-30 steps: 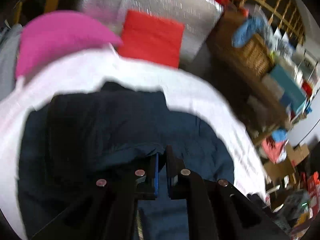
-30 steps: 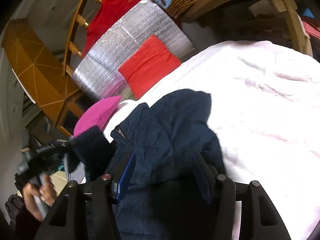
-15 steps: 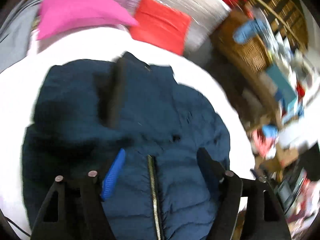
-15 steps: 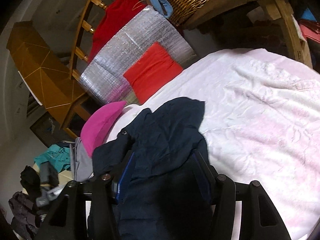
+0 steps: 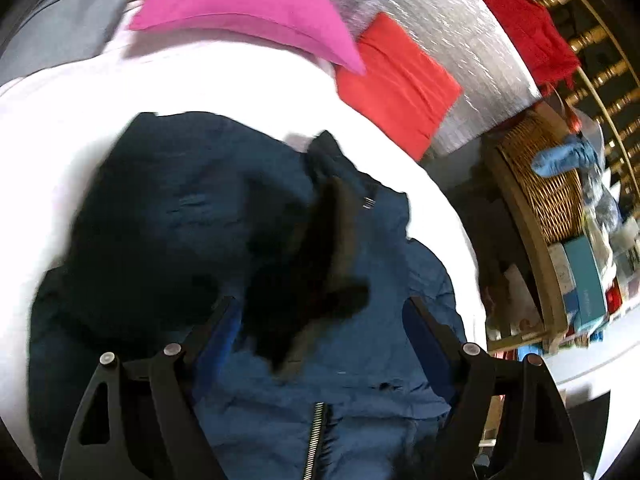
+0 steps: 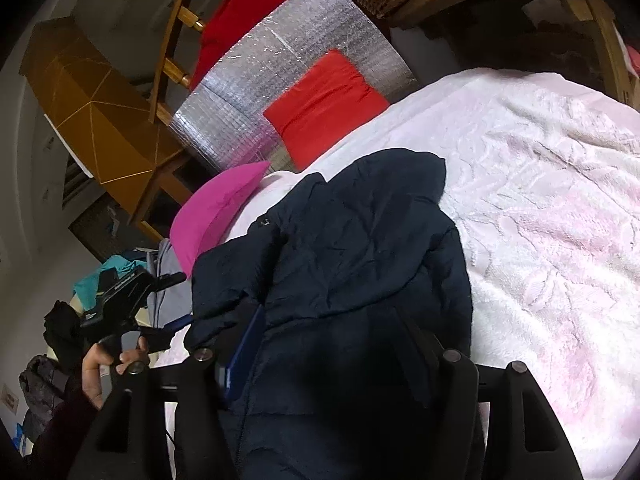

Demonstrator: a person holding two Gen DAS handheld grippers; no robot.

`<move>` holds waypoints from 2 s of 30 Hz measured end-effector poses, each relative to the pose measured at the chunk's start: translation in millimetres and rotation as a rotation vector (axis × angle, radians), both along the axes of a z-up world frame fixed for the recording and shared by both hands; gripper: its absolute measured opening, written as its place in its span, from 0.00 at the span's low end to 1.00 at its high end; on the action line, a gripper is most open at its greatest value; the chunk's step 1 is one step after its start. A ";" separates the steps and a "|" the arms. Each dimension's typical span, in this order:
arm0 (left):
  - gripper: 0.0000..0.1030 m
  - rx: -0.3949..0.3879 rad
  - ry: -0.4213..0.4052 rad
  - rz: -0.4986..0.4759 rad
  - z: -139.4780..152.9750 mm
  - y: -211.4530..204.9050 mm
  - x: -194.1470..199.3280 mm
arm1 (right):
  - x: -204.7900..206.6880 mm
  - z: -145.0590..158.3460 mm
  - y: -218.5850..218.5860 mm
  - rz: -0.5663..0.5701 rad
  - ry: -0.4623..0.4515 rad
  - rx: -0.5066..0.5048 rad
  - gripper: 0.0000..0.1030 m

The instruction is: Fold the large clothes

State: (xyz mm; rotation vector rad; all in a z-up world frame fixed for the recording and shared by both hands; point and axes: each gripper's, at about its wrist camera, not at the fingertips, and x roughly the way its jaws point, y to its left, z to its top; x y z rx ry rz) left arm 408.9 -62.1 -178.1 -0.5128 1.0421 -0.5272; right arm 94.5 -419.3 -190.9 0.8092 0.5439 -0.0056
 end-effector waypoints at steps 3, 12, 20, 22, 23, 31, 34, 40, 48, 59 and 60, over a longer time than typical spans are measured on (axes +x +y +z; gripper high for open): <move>0.80 0.022 -0.032 -0.059 7.7 -23.1 -5.1 | -1.9 -2.4 -5.8 -0.016 0.000 0.000 0.65; 0.80 -0.011 -0.143 -0.305 54.1 -104.4 -47.2 | -18.1 1.7 -24.0 -0.086 -0.006 -0.003 0.65; 0.81 -0.032 -0.277 -0.441 105.2 -100.9 -87.0 | -23.4 11.5 -26.7 -0.105 -0.011 -0.022 0.65; 0.81 0.011 -0.298 -0.414 107.5 -80.5 -85.7 | -21.8 12.8 -26.2 -0.102 -0.006 -0.027 0.65; 0.81 0.046 -0.304 -0.385 105.6 -66.4 -82.4 | -21.4 13.0 -26.7 -0.104 -0.004 -0.026 0.65; 0.81 0.296 -0.126 -0.031 40.2 53.3 -20.0 | 7.3 5.3 -47.4 -0.093 0.056 -0.012 0.68; 0.81 0.274 -0.040 0.069 12.7 95.1 -0.8 | 32.9 -1.9 -61.7 -0.080 0.109 0.005 0.68; 0.80 0.268 -0.013 0.130 -16.3 119.9 16.7 | 76.3 -4.5 -73.3 -0.078 0.160 -0.010 0.68; 0.61 0.414 -0.077 0.065 -22.4 94.4 23.4 | 95.2 31.4 -36.9 -0.013 0.013 -0.142 0.46; 0.60 0.558 -0.066 -0.010 -51.1 76.0 20.1 | 151.6 -22.1 -8.1 0.131 0.189 -0.020 0.31; 0.60 0.563 -0.063 -0.015 -53.7 75.2 21.2 | 153.4 -31.1 -9.9 0.127 0.214 0.003 0.23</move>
